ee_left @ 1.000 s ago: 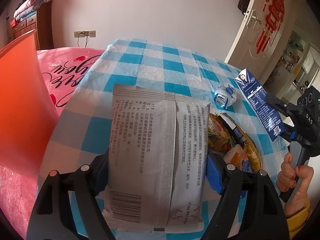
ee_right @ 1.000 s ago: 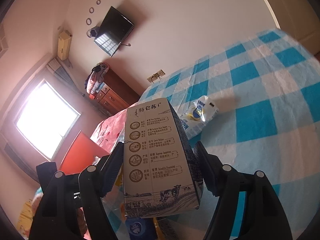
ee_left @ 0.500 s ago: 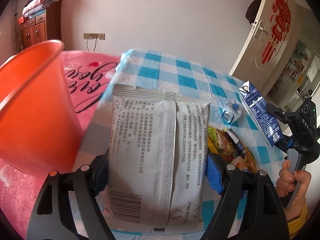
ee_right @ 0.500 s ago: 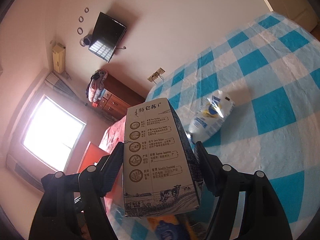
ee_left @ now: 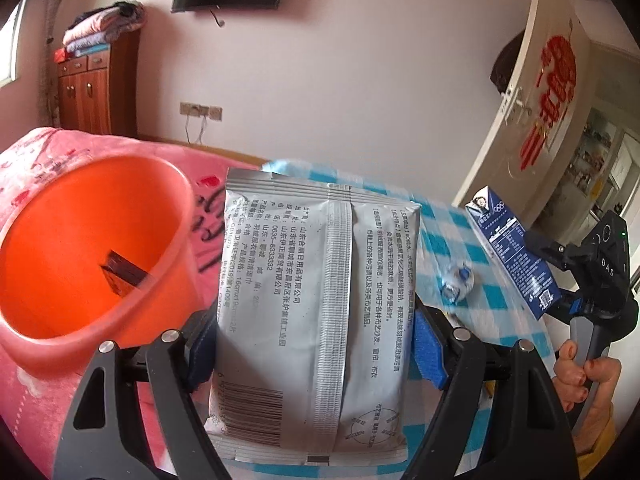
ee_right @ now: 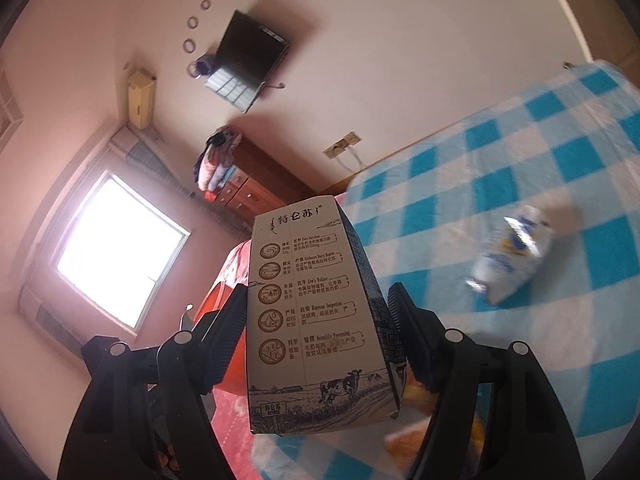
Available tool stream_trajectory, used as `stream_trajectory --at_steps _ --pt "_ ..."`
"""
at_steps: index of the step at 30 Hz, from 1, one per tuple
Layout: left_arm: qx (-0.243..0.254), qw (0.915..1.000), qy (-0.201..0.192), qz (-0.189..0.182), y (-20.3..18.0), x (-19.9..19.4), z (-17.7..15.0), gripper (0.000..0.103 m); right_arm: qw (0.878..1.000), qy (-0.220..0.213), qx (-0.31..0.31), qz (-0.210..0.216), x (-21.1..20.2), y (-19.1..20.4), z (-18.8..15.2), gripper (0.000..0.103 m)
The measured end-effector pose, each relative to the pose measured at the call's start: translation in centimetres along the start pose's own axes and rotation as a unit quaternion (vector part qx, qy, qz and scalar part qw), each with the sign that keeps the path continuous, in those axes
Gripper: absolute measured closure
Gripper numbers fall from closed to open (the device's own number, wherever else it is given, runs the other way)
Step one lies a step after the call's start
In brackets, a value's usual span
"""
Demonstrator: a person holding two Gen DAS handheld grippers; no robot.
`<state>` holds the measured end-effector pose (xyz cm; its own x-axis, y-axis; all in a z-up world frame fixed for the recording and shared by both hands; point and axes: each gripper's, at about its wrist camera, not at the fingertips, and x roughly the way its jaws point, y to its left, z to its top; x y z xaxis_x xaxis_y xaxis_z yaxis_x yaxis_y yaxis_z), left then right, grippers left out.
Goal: Collect trash
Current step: 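Carry the carton and grey-white packet over the orange bucket and open both tools, then bring both empty tools back toward the remaining snack bags and water bottle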
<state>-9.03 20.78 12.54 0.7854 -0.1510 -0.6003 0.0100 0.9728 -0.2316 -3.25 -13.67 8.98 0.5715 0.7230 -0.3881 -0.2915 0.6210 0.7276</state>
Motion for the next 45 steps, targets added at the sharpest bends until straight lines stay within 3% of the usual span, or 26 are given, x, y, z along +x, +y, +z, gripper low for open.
stream_trajectory --at_steps 9,24,25,27,28,31,35,45 --pt "-0.043 0.9958 -0.053 0.062 5.8 -3.9 2.5 0.024 0.995 0.05 -0.061 0.054 6.3 8.7 0.5 0.032" --pt "-0.096 0.9838 -0.062 0.138 13.3 -3.7 3.5 0.02 0.977 0.123 -0.131 0.112 17.9 20.3 -1.9 0.03" --pt "-0.096 0.9837 -0.059 0.14 13.6 -3.5 3.6 0.016 0.977 0.129 -0.128 0.116 18.6 20.6 -2.0 0.03" --pt "-0.102 0.9819 -0.058 0.149 14.1 -3.2 3.5 0.013 0.976 0.142 -0.115 0.118 19.9 20.7 -2.3 0.015" --pt "-0.106 0.9814 -0.058 0.149 14.4 -3.0 3.4 0.011 0.977 0.145 -0.105 0.116 20.3 20.5 -2.5 0.013" --pt "-0.123 0.9776 -0.059 0.16 15.3 -3.0 3.1 0.008 0.977 0.146 -0.094 0.123 20.5 20.0 -2.8 0.013" --pt "-0.125 0.9771 -0.061 0.161 15.5 -3.3 2.5 0.008 0.982 0.124 -0.105 0.099 18.9 19.0 -3.1 0.011" --pt "-0.099 0.9803 -0.063 0.158 12.5 -3.6 2.0 0.008 0.989 0.063 -0.135 0.007 14.4 14.9 -3.2 0.009"
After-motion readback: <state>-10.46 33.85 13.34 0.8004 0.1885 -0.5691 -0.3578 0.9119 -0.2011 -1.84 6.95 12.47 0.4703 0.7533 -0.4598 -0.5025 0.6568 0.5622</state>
